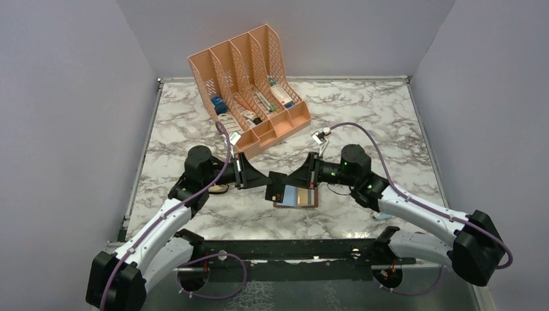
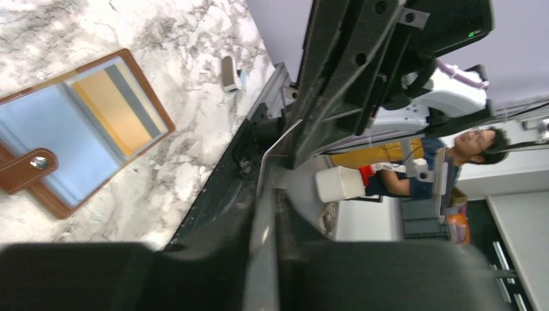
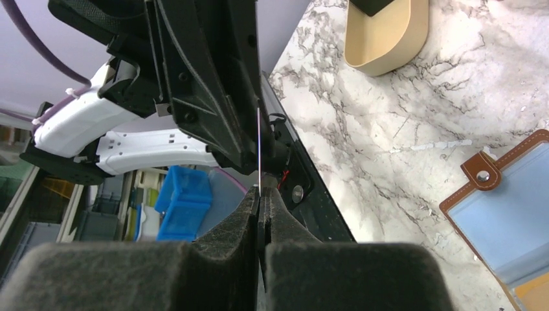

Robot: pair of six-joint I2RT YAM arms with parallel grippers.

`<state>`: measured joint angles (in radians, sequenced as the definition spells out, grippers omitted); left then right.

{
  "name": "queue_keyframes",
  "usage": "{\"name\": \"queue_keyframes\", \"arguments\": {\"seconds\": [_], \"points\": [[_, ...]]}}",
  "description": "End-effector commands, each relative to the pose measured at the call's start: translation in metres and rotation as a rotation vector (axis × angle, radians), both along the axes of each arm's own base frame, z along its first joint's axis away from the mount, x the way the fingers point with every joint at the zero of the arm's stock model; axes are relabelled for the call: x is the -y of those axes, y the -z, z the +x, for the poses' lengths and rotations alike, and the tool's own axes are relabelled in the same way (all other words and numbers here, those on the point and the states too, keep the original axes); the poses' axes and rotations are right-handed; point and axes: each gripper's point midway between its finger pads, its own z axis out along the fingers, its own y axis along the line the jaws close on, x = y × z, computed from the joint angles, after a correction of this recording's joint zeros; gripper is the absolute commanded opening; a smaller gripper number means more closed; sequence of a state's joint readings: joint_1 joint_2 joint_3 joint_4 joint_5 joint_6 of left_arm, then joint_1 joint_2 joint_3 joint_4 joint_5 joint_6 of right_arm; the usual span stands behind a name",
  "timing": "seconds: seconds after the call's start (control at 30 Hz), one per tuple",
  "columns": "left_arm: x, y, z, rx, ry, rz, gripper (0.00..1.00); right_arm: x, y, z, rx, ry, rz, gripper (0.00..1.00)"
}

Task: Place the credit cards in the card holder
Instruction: Insert the credit card into the card holder.

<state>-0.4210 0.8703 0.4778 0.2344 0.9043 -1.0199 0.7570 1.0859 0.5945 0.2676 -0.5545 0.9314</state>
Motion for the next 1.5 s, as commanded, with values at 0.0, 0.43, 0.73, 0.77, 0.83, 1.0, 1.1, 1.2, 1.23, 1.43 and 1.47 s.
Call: {"name": "queue_keyframes", "arguments": {"seconds": [0.0, 0.43, 0.73, 0.77, 0.83, 1.0, 1.1, 1.2, 1.23, 1.43, 1.47], "points": [[-0.002, 0.008, 0.007, 0.027, -0.046, 0.052, 0.35, 0.003, -0.003, 0.003, 0.054, 0.026, -0.001, 0.01], [-0.029, 0.065, 0.039, 0.089, -0.216, 0.387, 0.46, 0.037, 0.084, 0.048, -0.010, 0.224, -0.488, 0.01], [-0.021, 0.107, 0.035, 0.037, -0.223, 0.540, 0.41, 0.056, 0.108, 0.067, -0.108, 0.238, -0.541, 0.01], [-0.019, 0.110, 0.034, 0.039, -0.220, 0.555, 0.41, 0.058, 0.109, 0.067, -0.123, 0.234, -0.520, 0.01], [-0.014, 0.116, 0.032, 0.035, -0.219, 0.562, 0.37, 0.062, 0.111, 0.069, -0.147, 0.239, -0.492, 0.01], [-0.004, 0.136, 0.028, -0.006, -0.210, 0.537, 0.33, 0.073, 0.124, 0.073, -0.203, 0.242, -0.490, 0.01], [0.000, 0.146, 0.024, -0.026, -0.196, 0.539, 0.32, 0.078, 0.127, 0.078, -0.201, 0.256, -0.498, 0.01], [0.002, 0.155, 0.021, -0.031, -0.187, 0.545, 0.30, 0.081, 0.127, 0.083, -0.182, 0.271, -0.515, 0.01], [0.002, 0.158, 0.020, -0.037, -0.186, 0.547, 0.29, 0.082, 0.127, 0.084, -0.179, 0.272, -0.518, 0.01], [0.003, 0.168, 0.018, -0.047, -0.186, 0.548, 0.21, 0.085, 0.139, 0.082, -0.212, 0.263, -0.500, 0.01], [0.003, 0.171, 0.017, -0.052, -0.189, 0.554, 0.20, 0.085, 0.140, 0.082, -0.217, 0.260, -0.497, 0.01]]}}
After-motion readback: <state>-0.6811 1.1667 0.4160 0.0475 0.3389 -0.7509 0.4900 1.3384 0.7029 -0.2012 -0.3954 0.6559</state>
